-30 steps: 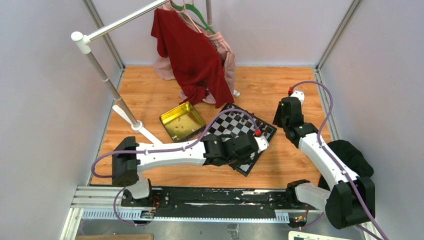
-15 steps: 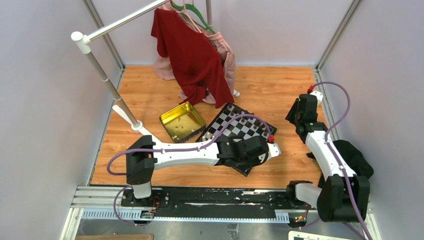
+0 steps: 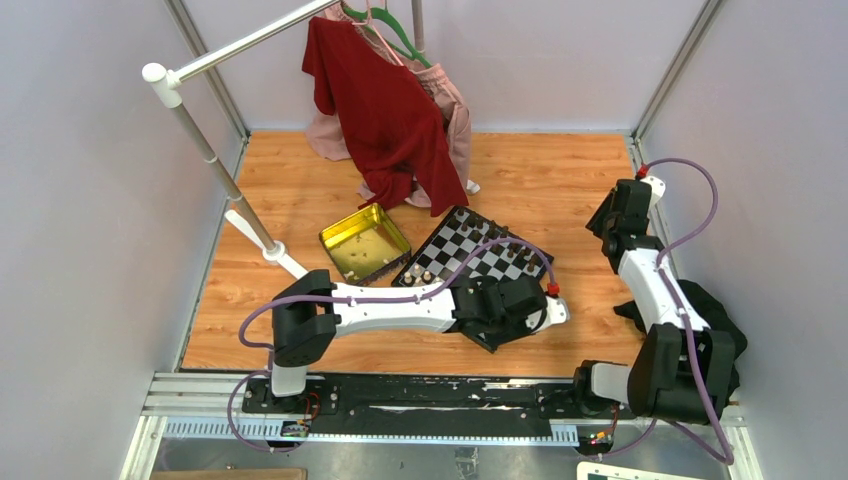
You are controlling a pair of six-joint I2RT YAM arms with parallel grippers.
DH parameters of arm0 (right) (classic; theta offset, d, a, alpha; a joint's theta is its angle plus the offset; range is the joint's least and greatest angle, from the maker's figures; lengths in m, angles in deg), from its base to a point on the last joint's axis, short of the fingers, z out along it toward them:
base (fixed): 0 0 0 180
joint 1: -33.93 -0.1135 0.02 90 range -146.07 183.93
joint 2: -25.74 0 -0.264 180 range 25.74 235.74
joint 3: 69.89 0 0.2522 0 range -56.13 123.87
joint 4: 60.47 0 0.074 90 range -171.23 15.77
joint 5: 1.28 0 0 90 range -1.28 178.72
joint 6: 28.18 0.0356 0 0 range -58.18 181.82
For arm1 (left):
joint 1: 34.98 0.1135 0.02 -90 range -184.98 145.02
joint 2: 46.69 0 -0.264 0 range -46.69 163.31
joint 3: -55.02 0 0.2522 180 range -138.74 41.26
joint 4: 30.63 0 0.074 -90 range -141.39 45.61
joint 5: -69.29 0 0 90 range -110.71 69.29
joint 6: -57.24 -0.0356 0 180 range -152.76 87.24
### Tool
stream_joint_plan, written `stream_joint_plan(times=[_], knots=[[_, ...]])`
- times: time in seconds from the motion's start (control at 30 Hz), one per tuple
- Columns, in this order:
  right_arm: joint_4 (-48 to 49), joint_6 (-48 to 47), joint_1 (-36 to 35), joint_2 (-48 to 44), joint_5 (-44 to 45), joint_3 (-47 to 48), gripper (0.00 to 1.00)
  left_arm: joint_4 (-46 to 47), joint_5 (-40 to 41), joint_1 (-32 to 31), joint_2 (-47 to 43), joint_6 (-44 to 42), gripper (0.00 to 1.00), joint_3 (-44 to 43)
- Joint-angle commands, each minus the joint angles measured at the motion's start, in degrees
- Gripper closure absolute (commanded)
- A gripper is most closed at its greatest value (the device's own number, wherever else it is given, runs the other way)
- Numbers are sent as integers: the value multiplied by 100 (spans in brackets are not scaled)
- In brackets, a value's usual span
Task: Set up the chess pieces on the board
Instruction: Place the chess piece on the chessboard.
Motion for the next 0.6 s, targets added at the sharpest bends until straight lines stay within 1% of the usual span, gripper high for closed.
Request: stream_joint_plan(times=[0.0,0.13,0.47,0.57], knots=[[302,83,97,87,26,184,57,481,-115,29,-35,-34,94,202],[444,82,93,116,-19,143,57,794,-226,164,-91,68,94,453],[500,94,92,281,-201,113,57,1181,-257,432,-109,172,94,816],[680,94,96,331,-234,113,57,1251,-257,487,-100,178,94,868]])
